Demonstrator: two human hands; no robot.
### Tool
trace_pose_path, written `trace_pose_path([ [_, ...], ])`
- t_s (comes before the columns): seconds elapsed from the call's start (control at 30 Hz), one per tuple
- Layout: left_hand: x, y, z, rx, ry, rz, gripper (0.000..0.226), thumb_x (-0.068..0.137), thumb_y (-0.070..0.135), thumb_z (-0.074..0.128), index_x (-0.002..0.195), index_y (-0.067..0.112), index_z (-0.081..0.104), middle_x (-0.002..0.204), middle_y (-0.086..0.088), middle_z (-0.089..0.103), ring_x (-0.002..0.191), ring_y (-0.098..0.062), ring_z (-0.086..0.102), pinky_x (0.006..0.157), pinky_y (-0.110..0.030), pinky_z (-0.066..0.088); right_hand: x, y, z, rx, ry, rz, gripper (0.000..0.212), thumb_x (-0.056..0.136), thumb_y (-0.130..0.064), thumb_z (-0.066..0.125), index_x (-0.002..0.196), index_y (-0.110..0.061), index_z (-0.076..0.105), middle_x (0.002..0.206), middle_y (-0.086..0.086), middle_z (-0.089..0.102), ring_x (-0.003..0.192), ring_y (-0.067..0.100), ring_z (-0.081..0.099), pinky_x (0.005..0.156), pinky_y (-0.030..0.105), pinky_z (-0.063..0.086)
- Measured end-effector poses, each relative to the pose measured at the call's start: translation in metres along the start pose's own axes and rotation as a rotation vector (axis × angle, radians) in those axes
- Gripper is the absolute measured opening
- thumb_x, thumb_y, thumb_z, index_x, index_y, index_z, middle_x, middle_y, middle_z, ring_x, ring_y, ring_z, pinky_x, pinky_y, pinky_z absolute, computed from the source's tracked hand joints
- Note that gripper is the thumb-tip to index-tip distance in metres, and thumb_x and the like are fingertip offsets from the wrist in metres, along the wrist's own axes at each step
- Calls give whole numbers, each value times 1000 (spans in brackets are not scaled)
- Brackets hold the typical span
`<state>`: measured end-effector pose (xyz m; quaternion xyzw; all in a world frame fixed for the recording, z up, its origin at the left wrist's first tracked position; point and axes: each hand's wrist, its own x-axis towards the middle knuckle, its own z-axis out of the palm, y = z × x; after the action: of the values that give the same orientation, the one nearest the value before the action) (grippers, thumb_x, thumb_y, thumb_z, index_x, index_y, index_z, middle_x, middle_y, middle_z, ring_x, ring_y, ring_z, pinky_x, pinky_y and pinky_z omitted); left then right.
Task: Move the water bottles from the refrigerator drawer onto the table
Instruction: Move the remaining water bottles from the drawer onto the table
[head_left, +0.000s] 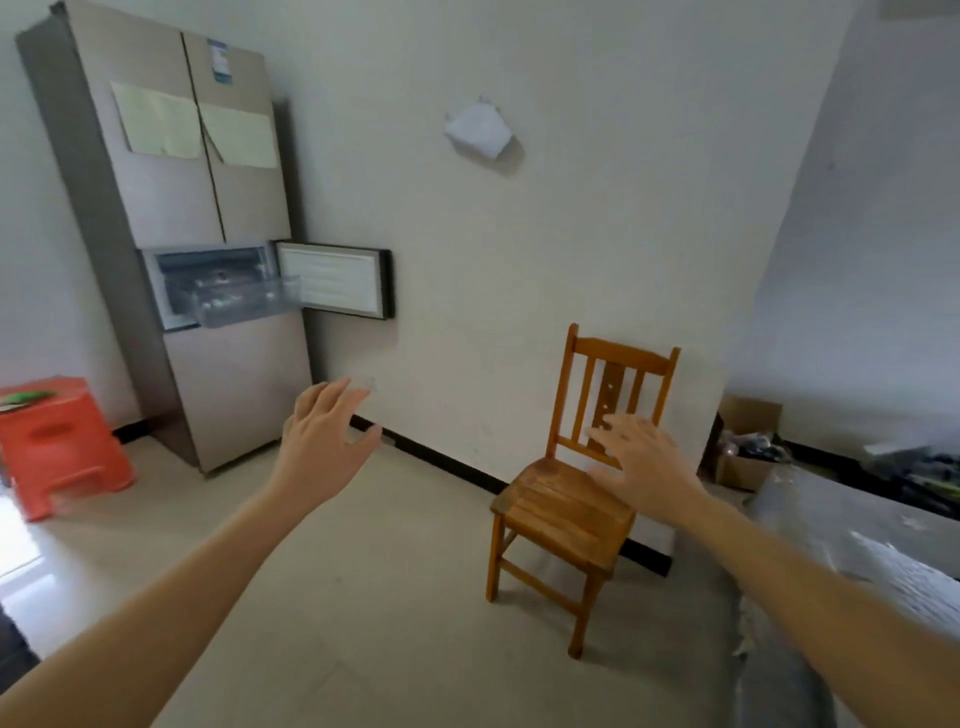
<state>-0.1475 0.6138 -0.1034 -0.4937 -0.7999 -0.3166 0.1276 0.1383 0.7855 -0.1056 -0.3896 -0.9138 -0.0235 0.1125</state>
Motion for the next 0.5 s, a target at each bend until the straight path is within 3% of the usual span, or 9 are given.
trace_pose_path([
  [0.23, 52, -6, 29, 75, 84, -173, 50, 85, 25, 61, 132, 13, 47, 147, -8, 35, 138, -27, 23, 111, -44, 23, 127, 26, 29, 48, -11, -211, 51, 95, -46, 36, 142, -29, 28, 152, -3, 21, 141, 17, 14, 114, 37, 16],
  [0.5, 89, -59, 44, 159, 175, -380, 47, 82, 18, 65, 127, 9, 53, 142, -12, 42, 135, -31, 30, 109, -44, 25, 250, -6, 90, 135, -57, -388, 53, 95, -45, 38, 143, -28, 26, 152, -2, 21, 141, 15, 16, 111, 33, 20],
])
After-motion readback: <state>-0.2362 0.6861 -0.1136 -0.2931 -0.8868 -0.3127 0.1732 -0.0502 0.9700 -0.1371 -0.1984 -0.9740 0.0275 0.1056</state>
